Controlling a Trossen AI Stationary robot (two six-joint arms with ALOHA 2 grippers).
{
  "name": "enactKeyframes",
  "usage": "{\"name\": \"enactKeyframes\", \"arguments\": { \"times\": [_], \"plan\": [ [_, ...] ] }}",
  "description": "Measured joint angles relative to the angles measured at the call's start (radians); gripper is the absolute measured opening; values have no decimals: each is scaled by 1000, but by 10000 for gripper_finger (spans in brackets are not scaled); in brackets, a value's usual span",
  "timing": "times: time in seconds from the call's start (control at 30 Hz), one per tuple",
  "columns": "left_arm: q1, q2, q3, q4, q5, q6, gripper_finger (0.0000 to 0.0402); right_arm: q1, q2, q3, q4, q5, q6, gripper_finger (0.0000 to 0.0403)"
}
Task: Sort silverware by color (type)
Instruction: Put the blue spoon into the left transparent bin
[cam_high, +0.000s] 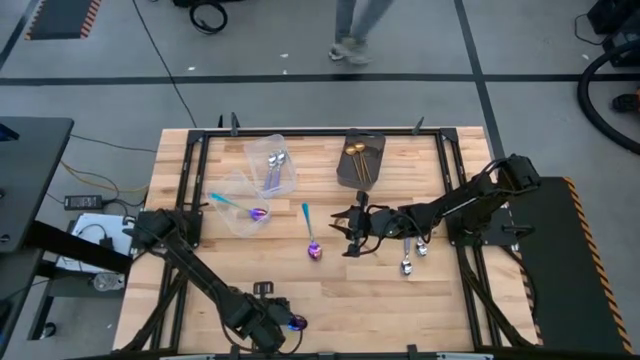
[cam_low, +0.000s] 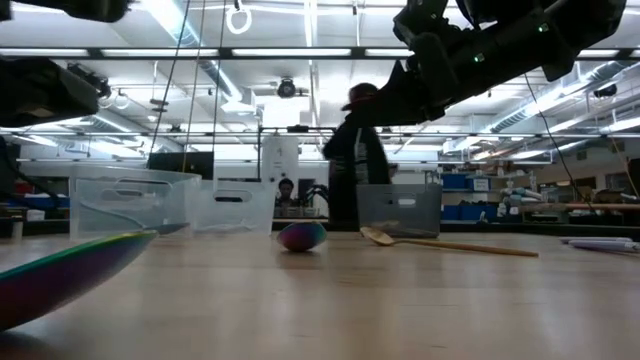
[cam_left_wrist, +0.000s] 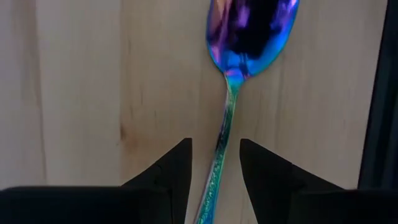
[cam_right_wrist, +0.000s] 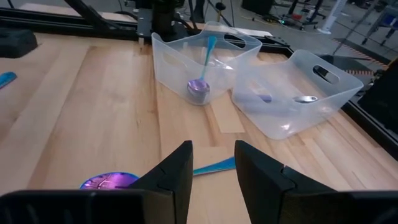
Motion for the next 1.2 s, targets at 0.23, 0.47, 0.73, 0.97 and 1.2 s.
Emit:
{"name": "enactKeyframes", "arguments": {
  "times": [0.23, 0.47, 0.73, 0.97, 1.2],
  "plan": [
    [-13, 29, 27, -45, -66, 0, 142, -2, 0, 0, -1, 0, 12, 129],
    [-13, 76, 61, -44, -86, 0, 142, -2, 0, 0, -7, 0, 24, 129],
    [-11, 88, 63, -58, -92, -15, 133, -2, 0, 0, -6, 0, 24, 129],
    [-11, 93, 62, -54, -92, 4, 62, -2, 0, 0, -6, 0, 25, 129],
    [-10, 94, 61, -56, -99, 62, 14, -2, 0, 0, -5, 0, 25, 129]
  ]
}}
